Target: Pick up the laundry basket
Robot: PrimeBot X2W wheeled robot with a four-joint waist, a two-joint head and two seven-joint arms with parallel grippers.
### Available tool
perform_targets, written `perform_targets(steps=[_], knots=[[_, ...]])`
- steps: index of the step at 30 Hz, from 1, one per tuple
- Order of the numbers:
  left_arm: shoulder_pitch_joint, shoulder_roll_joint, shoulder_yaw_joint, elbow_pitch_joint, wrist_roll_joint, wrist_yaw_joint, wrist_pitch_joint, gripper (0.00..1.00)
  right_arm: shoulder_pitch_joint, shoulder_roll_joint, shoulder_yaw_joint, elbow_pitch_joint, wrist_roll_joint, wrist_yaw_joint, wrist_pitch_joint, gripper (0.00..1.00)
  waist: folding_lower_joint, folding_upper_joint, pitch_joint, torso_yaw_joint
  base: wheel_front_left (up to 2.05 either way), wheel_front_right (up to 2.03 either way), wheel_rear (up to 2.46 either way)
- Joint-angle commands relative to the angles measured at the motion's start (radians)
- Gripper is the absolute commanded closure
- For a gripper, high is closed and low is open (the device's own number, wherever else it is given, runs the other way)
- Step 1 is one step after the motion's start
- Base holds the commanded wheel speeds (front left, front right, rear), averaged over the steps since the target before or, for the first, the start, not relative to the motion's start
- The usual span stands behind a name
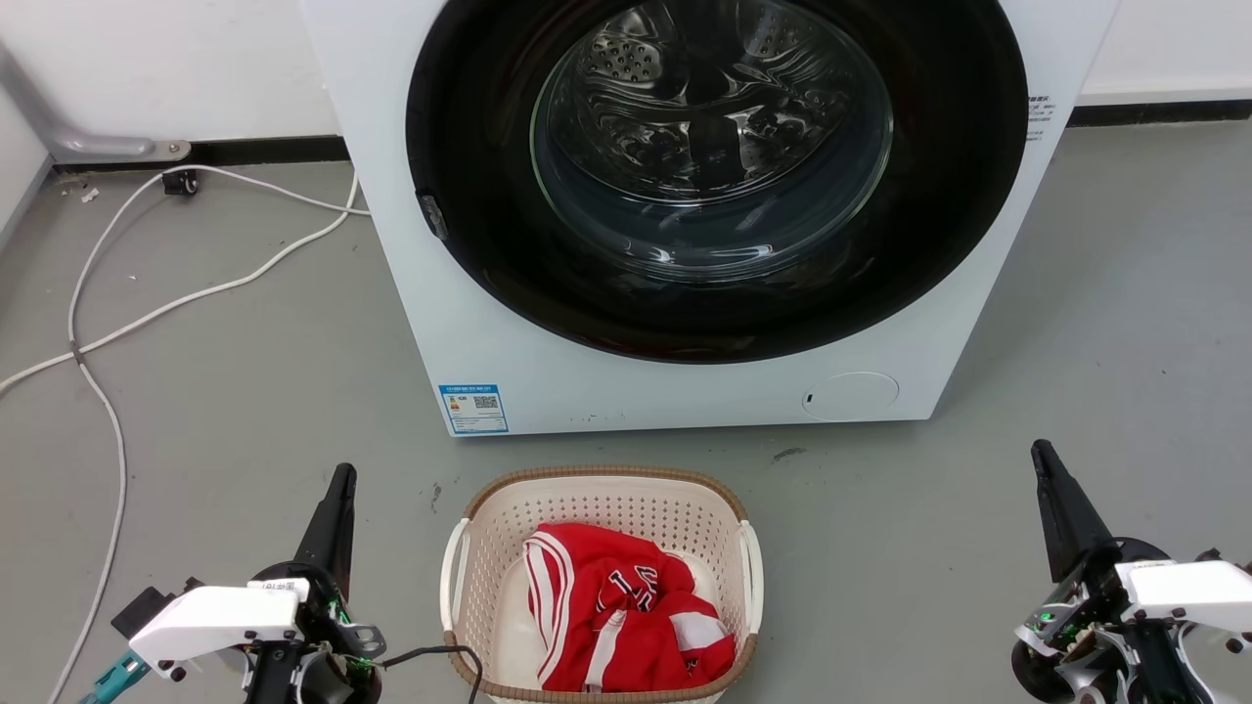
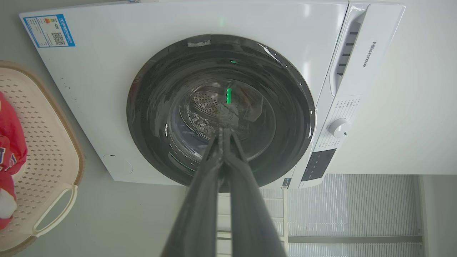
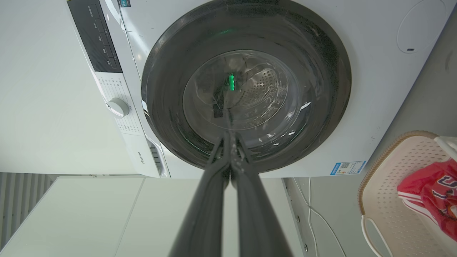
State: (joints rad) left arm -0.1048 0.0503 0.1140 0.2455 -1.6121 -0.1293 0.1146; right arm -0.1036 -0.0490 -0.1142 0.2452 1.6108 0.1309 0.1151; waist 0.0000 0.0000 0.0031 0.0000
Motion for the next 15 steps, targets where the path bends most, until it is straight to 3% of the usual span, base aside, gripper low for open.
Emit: perform_targets(steps=[1,15], knots=[[-0.009,-0.001,0.002,0.000,-0.002,-0.005,0.002,1.00,-0.011,-0.002,0.000,0.000,0.004,0.000,0.001,1.00,0.0000,0.0000,0.000,0.000,0.00,0.00,0.00],[-0.009,-0.001,0.002,0.000,-0.002,-0.005,0.002,1.00,-0.011,-0.002,0.000,0.000,0.004,0.000,0.001,1.00,0.0000,0.0000,0.000,0.000,0.00,0.00,0.00]])
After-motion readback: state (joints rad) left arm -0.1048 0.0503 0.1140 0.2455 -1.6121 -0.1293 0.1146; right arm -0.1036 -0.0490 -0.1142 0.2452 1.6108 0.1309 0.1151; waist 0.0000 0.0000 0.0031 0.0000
